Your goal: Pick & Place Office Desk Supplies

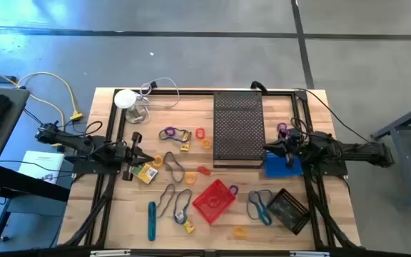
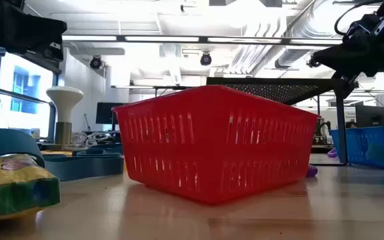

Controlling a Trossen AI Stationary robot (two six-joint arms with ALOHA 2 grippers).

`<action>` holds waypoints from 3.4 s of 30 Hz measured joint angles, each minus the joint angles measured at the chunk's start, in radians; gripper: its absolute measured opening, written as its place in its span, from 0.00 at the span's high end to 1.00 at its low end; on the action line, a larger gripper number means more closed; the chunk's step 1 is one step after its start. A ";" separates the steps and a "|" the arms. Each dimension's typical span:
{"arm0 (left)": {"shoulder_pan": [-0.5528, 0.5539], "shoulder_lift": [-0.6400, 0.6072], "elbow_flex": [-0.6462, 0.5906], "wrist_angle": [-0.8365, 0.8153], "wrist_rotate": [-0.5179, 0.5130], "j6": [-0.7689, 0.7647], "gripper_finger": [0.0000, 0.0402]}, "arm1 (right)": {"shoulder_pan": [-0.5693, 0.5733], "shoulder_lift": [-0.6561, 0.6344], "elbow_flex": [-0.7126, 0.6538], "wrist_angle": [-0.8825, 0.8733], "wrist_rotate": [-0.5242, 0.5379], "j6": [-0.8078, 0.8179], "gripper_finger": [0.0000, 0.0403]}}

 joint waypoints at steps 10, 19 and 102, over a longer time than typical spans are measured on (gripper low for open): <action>0.000 0.000 0.000 0.000 0.000 0.000 1.00 | 0.000 0.000 0.000 0.000 0.000 0.000 0.99; 0.000 0.000 0.000 0.000 0.000 0.000 1.00 | 0.000 0.000 0.000 0.000 0.000 0.000 0.99; 0.000 0.000 0.000 0.037 0.000 -0.029 1.00 | 0.000 0.000 0.000 0.006 0.038 0.000 0.99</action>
